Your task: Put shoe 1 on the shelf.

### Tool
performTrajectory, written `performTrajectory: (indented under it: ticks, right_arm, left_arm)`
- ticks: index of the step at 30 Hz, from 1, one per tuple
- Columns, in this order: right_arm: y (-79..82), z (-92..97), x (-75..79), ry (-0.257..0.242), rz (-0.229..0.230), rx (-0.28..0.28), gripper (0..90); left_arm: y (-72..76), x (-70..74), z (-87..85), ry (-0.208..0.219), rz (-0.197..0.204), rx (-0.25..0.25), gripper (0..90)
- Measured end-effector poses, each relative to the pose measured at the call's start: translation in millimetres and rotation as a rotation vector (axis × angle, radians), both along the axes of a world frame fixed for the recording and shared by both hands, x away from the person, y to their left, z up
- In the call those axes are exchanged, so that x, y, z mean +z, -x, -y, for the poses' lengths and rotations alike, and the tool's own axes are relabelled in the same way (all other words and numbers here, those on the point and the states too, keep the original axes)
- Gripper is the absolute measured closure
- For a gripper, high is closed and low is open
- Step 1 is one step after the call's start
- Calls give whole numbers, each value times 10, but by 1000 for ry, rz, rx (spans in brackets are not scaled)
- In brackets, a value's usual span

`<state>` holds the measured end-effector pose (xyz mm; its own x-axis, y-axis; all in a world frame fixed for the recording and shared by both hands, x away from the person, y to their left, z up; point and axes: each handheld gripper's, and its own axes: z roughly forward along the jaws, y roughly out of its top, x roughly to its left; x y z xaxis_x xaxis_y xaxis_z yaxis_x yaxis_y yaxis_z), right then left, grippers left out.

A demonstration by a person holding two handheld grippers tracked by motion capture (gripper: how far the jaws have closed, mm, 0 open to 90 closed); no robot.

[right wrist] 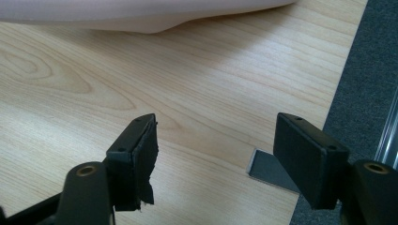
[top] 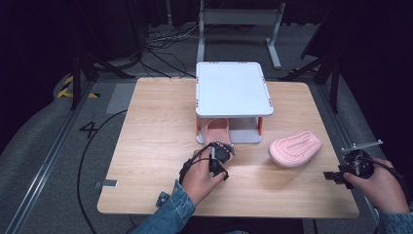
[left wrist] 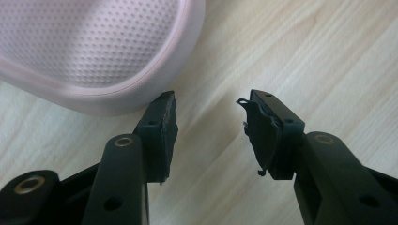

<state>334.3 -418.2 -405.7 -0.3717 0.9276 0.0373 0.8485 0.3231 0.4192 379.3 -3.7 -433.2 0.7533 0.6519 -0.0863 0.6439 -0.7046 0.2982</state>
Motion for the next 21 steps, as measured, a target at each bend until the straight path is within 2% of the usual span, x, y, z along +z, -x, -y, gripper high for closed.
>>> performTrajectory:
  ticks: [1, 5, 11, 17, 21]
  right_arm:
    - [8, 10, -2, 1, 1, -3, 316]
    - [32, 33, -7, -1, -5, -13, 316]
    - [88, 80, -5, 2, 0, -27, 316]
    - [112, 92, -23, 1, -11, -34, 316]
    - [112, 84, -34, 5, -11, -34, 316]
  left_arm:
    - [-31, -3, 8, 3, 0, -6, 532]
    - [-111, -23, 35, 33, -16, 23, 529]
    - [-288, -10, 23, 58, 7, 64, 526]
    - [-522, -35, -75, 66, 25, 126, 516]
    - [-613, -43, -135, 74, 36, 149, 509]
